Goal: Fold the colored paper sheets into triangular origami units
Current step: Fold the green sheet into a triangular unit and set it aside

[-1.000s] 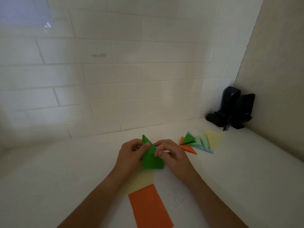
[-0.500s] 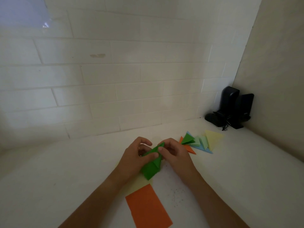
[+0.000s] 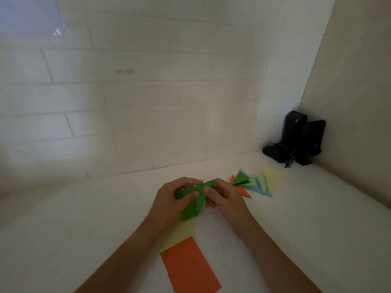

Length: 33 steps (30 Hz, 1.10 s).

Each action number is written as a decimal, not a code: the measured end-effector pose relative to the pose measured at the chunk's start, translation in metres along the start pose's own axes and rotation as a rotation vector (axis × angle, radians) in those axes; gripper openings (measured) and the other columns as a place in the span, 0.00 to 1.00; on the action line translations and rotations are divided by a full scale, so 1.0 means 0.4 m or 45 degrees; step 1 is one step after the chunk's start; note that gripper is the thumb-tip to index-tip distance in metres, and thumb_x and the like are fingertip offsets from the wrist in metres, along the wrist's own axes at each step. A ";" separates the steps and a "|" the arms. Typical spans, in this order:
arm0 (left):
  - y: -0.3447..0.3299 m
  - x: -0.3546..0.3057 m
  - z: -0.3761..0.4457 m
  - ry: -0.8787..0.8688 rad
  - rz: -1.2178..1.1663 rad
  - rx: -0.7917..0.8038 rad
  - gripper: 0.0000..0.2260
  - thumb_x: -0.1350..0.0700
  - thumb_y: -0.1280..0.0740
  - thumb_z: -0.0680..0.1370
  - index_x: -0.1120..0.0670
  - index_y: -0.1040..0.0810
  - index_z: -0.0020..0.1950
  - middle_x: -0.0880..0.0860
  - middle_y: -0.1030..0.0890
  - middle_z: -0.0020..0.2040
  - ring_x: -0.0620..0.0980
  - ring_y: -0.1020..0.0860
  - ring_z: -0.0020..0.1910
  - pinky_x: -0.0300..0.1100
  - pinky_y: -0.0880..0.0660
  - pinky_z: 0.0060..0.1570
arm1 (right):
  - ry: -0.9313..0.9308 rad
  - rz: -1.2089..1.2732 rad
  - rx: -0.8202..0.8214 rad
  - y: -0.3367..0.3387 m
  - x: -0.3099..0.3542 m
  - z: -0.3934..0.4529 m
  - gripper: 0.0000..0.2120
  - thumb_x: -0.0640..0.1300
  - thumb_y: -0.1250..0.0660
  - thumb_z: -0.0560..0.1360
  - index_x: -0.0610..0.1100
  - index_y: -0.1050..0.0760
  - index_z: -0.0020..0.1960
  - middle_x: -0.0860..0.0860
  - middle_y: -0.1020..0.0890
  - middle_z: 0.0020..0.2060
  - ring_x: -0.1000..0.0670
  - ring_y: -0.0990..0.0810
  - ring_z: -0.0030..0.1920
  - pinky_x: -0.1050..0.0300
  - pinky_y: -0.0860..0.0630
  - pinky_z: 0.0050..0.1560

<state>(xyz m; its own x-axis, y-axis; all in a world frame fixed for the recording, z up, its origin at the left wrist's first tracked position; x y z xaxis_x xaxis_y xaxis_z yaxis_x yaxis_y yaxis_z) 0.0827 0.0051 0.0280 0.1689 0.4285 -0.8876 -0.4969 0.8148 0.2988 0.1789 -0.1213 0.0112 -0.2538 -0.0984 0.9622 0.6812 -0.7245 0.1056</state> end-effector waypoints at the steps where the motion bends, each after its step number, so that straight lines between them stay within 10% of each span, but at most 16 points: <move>1: 0.001 0.000 0.000 0.001 -0.008 -0.001 0.12 0.62 0.27 0.78 0.47 0.14 0.57 0.44 0.13 0.52 0.45 0.17 0.54 0.43 0.20 0.56 | -0.002 -0.008 -0.005 0.001 0.000 0.000 0.06 0.40 0.33 0.82 0.39 0.21 0.47 0.49 0.18 0.35 0.50 0.19 0.38 0.60 0.24 0.42; 33: 0.003 0.017 0.000 0.108 -0.059 0.022 0.11 0.61 0.27 0.79 0.47 0.13 0.56 0.46 0.13 0.52 0.45 0.16 0.54 0.43 0.21 0.56 | -0.029 -0.109 -0.161 0.025 -0.017 0.004 0.17 0.46 0.37 0.85 0.41 0.20 0.41 0.43 0.17 0.34 0.48 0.20 0.33 0.58 0.25 0.38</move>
<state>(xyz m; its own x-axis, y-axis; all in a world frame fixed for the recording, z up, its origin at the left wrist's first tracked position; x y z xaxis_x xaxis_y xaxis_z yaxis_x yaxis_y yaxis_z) 0.0831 0.0091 0.0222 0.1188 0.3562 -0.9268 -0.4754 0.8399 0.2619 0.1885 -0.1269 0.0063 -0.2904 -0.0182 0.9567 0.5657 -0.8097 0.1563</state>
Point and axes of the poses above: each hand's wrist, its own z-axis towards the middle knuckle, its own y-axis out of the back of the hand, x = y × z, the point moved 9 cm from there along z, towards the middle knuckle
